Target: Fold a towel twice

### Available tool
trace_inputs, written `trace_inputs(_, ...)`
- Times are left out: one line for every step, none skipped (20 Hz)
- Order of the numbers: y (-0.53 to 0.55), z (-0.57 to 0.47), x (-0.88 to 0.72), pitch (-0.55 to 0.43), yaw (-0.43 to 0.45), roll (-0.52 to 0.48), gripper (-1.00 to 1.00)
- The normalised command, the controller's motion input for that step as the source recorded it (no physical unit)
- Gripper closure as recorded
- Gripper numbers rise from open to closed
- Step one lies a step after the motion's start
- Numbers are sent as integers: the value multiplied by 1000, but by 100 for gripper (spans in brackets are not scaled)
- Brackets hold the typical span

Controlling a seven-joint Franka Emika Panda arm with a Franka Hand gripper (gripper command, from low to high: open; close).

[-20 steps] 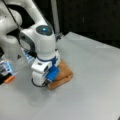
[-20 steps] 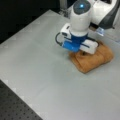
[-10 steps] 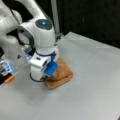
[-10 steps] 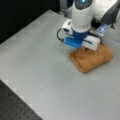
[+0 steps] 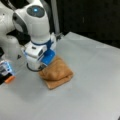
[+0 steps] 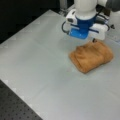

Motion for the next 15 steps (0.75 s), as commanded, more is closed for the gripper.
trace_inputs(235, 71, -172, -37, 11, 127, -100)
trace_inputs(273, 42, -153, -115, -2, 75, -100)
trace_inputs(289, 19, -141, -135, -5, 55, -100)
trace_inputs(294, -2, -140, -134, -9, 48, -100)
trace_inputs(285, -23, -145, -125, -18, 47, -100)
trace_inputs(297, -30, -148, -187, -39, -37, -100)
trace_inputs(325, -6, -160, -142, -127, -52, -100)
trace_inputs(333, 7, -167, -128, -157, -55, -100)
trace_inputs(326, 11, -175, -121, -171, -54, -100)
trace_inputs(326, 15, -175, -153, -202, -107, -100)
trace_inputs(314, 14, -176, -158, -200, -114, -100)
trace_inputs(317, 18, -173, -167, -192, -124, -100)
trace_inputs(309, 16, -170, -146, -200, -121, -100)
trace_inputs(295, 5, -164, -140, -197, -104, -100)
trace_inputs(275, -9, -156, -139, -180, -91, -100)
